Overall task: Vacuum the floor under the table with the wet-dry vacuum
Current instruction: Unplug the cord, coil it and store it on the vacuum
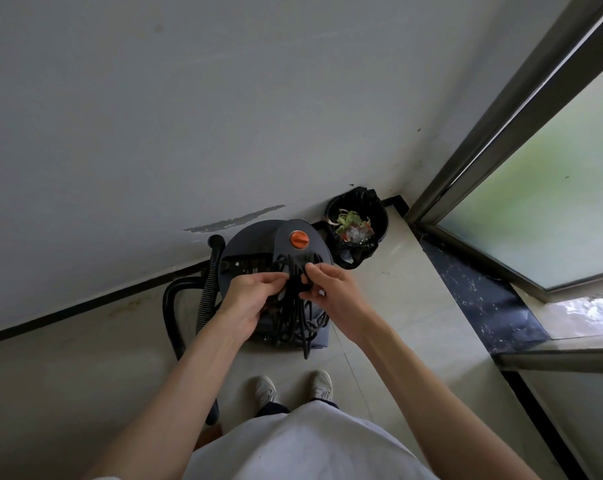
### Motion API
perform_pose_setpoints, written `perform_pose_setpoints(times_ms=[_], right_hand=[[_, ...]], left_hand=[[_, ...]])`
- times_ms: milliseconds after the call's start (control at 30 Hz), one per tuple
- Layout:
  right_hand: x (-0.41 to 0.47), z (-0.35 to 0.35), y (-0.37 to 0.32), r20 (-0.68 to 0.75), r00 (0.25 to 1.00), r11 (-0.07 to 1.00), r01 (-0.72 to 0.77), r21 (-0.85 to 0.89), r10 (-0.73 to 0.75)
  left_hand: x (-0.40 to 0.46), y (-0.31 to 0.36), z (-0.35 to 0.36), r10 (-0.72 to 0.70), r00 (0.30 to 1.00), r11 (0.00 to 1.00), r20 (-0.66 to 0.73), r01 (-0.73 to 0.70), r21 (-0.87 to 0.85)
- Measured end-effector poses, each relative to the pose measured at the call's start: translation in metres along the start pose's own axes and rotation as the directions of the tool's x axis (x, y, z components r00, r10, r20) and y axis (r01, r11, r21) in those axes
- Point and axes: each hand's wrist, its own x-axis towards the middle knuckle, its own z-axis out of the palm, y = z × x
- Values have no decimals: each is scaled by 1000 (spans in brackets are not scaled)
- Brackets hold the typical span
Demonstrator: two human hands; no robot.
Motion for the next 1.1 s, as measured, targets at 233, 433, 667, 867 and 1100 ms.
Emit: perform_pose_setpoints(times_ms=[233, 433, 667, 867, 1100], right_hand=[[0, 0, -7, 11, 997, 931, 70, -359, -71], [1, -5, -11, 58, 992, 910, 129, -395, -116], [-1, -8, -19, 128, 984, 899, 166, -406, -125], [-3, -8, -26, 238, 957, 730, 283, -622, -168], [3, -3, -18, 194, 957, 656, 290, -697, -216]], left_hand=[[-8, 1, -2, 314, 946, 913, 86, -325, 248], [-9, 6, -9, 362, 914, 875, 182, -401, 273], [-11, 9, -11, 312, 923, 925, 224, -349, 149], [-13, 14, -14, 299, 916, 929, 269, -343, 137], [-13, 10, -7, 313, 943, 933, 112, -327, 150]])
